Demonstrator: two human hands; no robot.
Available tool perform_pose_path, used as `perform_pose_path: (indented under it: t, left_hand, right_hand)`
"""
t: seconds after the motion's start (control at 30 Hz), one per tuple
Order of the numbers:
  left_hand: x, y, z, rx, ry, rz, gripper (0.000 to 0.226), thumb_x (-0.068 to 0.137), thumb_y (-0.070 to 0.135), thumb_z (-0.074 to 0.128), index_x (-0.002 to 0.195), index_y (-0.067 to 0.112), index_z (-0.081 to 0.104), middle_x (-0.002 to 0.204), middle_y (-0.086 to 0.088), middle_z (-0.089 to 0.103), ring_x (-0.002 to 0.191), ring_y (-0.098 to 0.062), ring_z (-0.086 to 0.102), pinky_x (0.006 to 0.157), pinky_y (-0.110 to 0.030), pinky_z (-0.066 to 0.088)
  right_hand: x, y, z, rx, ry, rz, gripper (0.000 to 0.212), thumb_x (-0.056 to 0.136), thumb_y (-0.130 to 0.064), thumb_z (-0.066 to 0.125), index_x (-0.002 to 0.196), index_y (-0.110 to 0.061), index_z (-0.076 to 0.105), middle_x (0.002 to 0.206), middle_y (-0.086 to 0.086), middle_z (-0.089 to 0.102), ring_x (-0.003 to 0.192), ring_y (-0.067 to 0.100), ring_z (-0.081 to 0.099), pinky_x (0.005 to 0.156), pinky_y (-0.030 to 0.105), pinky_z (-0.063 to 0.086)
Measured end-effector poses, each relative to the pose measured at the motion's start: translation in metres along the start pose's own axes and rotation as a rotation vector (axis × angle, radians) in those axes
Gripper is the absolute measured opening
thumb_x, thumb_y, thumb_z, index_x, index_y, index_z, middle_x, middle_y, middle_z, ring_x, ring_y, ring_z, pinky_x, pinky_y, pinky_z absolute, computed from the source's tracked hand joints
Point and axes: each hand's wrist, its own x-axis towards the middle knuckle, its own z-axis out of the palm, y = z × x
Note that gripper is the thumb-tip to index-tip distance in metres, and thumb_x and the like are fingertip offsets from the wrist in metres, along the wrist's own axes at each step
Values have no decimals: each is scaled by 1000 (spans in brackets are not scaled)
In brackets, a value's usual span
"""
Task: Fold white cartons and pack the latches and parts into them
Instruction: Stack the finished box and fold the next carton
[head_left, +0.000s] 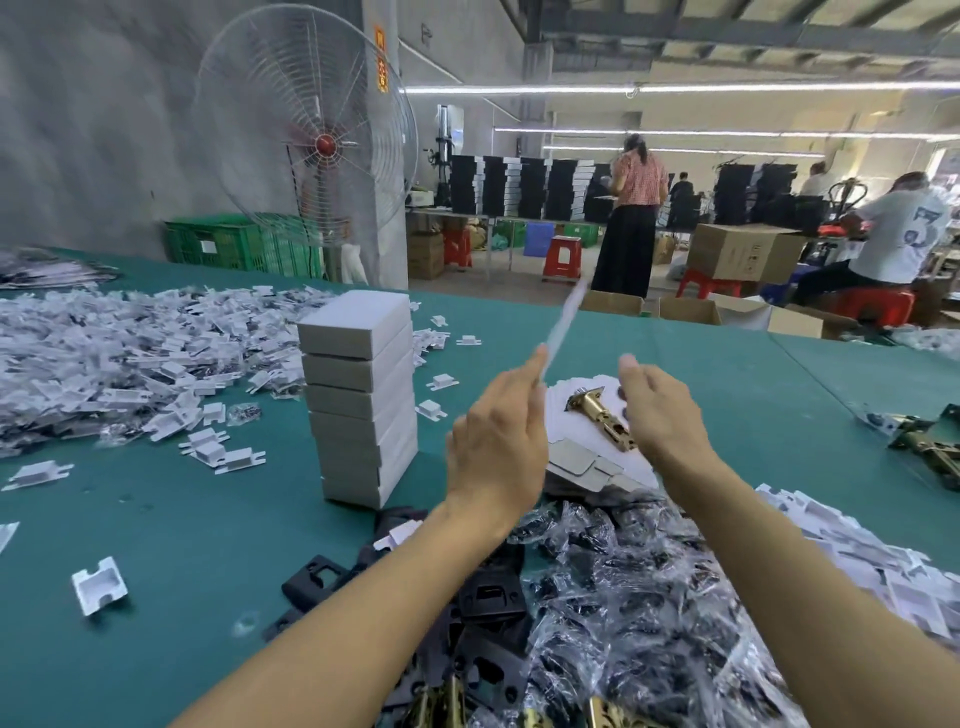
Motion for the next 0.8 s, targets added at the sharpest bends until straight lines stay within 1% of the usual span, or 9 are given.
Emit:
perform_pose_path:
  t: [0.1, 0.17, 0.23, 0.3, 0.4, 0.5, 0.63, 0.7, 0.8]
  left_hand:
    - [-17, 13, -11, 26, -171, 207, 42, 105, 36, 38, 144, 27, 52, 131, 6, 64, 97, -23, 68, 67, -41, 58]
    - [-25, 16, -15, 50, -379, 240, 55, 96, 56, 36, 144, 32, 50, 142, 10, 56, 117, -17, 60, 84, -42, 57]
    - [-30, 15, -17, 37, -604, 190, 75, 84, 76, 33, 147, 37, 44, 153, 11, 42, 137, -11, 42, 108, -39, 43]
    - [-33, 13, -17, -7, -679, 103, 86, 78, 82, 41, 151, 36, 36, 161, 12, 26, 146, -9, 25, 118, -35, 27]
    - [-32, 16, -16, -115, -593, -58, 107, 70, 69, 70, 154, 40, 10, 154, 12, 25, 140, -11, 31, 109, -31, 32]
    - [-34, 25, -21, -186, -539, -154, 123, 49, 78, 71, 138, 62, -12, 130, 17, 33, 119, -14, 46, 86, -36, 40]
    - [-48, 28, -26, -53, -574, -76, 140, 49, 80, 74, 141, 59, -30, 128, 13, 33, 104, -17, 54, 69, -35, 40]
    - [-51, 26, -29, -53, -585, -67, 136, 56, 73, 74, 140, 58, -32, 129, 12, 33, 104, -14, 50, 69, -33, 41]
    - [-51, 17, -35, -5, -608, -37, 133, 59, 63, 71, 143, 53, -32, 140, 11, 27, 124, -16, 41, 92, -42, 47]
  right_hand:
    - [-32, -14, -12, 396, -139, 81, 31, 101, -44, 46, 100, -19, 63, 98, 9, 73, 76, 29, 74, 68, 41, 61]
    - [-48, -9, -21, 412, -117, 77, 22, 100, -18, 48, 102, -4, 64, 94, 21, 70, 68, 31, 71, 57, 39, 59]
    - [-63, -1, -30, 447, -66, 100, 23, 93, 4, 42, 98, 3, 65, 93, 26, 71, 65, 31, 69, 52, 36, 57]
    - [-75, 7, -36, 487, -54, 126, 27, 90, 13, 40, 94, 0, 64, 88, 19, 74, 61, 28, 70, 49, 33, 55]
    - [-91, 14, -40, 501, -178, 147, 25, 88, 15, 42, 92, -3, 60, 82, 21, 69, 60, 27, 67, 52, 35, 57]
    - [-105, 12, -43, 482, -349, 119, 29, 89, 16, 45, 98, -5, 63, 79, 25, 63, 59, 23, 63, 58, 35, 59]
    - [-118, 9, -42, 389, -359, 57, 27, 89, 14, 48, 101, -4, 64, 86, 29, 69, 66, 30, 66, 61, 44, 57]
    - [-121, 10, -39, 349, -363, 57, 24, 92, 10, 49, 100, -6, 66, 83, 18, 74, 68, 23, 70, 61, 40, 59]
    - [-122, 7, -38, 350, -338, 10, 30, 97, 4, 49, 105, -17, 68, 83, 9, 75, 66, 17, 70, 61, 29, 59]
